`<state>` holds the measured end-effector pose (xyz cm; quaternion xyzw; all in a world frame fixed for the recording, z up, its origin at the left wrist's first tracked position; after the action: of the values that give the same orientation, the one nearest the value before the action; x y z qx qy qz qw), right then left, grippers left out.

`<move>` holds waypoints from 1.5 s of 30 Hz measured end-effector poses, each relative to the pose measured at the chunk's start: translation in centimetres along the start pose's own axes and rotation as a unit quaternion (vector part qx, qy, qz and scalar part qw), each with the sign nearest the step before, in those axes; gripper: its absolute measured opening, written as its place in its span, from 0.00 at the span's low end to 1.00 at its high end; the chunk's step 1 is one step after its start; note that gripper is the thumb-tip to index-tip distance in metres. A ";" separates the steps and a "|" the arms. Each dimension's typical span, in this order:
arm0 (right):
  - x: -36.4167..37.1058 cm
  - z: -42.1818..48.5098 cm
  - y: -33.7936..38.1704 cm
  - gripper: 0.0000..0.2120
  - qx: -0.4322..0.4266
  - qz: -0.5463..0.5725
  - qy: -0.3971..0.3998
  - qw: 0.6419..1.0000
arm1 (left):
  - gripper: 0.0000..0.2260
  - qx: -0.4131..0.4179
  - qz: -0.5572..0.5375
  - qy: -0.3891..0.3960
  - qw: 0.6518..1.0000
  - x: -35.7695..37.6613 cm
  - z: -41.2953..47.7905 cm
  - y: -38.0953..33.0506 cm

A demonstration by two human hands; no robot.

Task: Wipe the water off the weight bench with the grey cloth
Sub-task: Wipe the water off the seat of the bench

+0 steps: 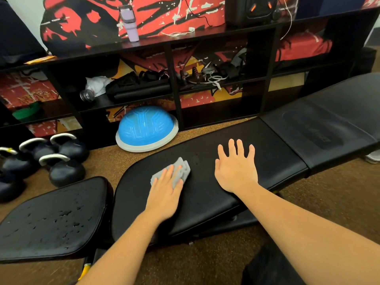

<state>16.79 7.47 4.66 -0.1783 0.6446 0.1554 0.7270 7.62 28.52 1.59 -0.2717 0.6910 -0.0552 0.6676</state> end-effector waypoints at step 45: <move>-0.1 0.1 -0.1 0.27 0.000 -0.001 0.006 1.000 | 0.23 0.191 0.085 0.037 0.977 1.8 -8.3 -1.4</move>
<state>16.88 7.44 4.81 -0.1797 0.6488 0.1539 0.7232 0.23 24.14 1.44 -0.0774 0.7125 -0.1397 0.6832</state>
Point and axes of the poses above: each hand's wrist, its own z-axis towards the middle knuckle, its own x-axis out of the palm, y = z × x, the point moved 1 cm from there along z, towards the middle knuckle, and after that the axes turned 10 degrees about -x, right-handed, at the moved point
